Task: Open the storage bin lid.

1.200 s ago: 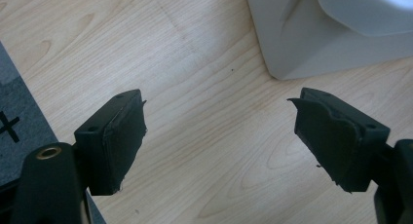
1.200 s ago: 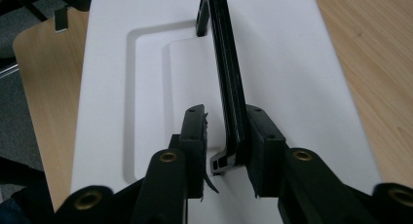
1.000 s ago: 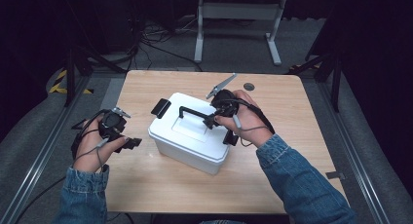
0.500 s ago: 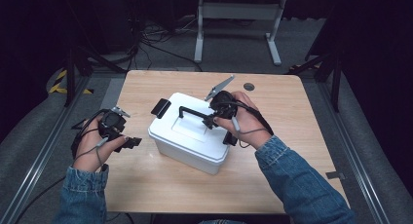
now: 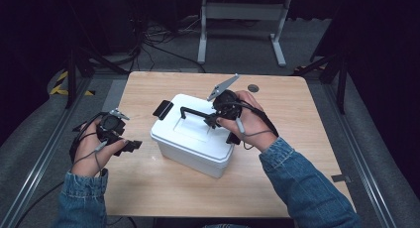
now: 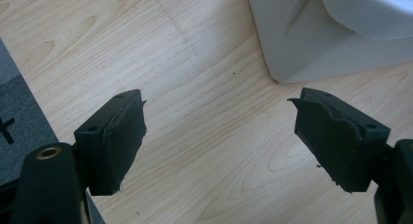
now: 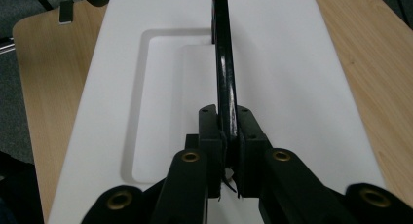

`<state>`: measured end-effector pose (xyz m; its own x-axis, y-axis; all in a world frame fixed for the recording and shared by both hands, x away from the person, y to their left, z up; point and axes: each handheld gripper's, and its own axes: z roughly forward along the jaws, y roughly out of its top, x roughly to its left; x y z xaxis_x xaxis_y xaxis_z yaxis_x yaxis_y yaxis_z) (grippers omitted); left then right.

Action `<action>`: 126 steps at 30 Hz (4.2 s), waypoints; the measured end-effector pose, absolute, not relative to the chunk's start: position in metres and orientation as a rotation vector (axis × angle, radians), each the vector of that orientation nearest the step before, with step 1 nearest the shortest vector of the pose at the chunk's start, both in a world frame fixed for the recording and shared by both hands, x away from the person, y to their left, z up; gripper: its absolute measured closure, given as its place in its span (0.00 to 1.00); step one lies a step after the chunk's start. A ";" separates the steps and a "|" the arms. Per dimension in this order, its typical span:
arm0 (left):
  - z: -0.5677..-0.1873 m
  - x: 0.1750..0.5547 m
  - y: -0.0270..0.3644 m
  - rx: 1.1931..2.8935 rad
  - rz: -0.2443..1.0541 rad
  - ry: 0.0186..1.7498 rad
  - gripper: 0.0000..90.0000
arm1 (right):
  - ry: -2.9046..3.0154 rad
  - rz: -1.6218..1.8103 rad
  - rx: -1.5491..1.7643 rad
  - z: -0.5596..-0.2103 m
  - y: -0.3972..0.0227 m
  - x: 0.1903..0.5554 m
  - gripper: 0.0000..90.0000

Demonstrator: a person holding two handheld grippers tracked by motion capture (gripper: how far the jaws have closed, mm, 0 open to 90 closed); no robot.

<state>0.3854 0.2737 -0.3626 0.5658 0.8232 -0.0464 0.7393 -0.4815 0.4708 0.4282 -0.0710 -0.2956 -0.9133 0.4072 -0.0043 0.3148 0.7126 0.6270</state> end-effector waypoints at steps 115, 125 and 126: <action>-0.365 0.387 0.272 2.412 0.195 1.172 0.20 | 2.381 0.998 1.225 -0.345 -0.284 0.465 0.94; -0.365 0.387 0.272 2.414 0.192 1.171 0.20 | 2.393 0.983 1.249 -0.368 -0.286 0.471 0.94; -0.365 0.387 0.272 2.414 0.192 1.171 0.20 | 2.394 0.980 1.251 -0.370 -0.286 0.471 0.94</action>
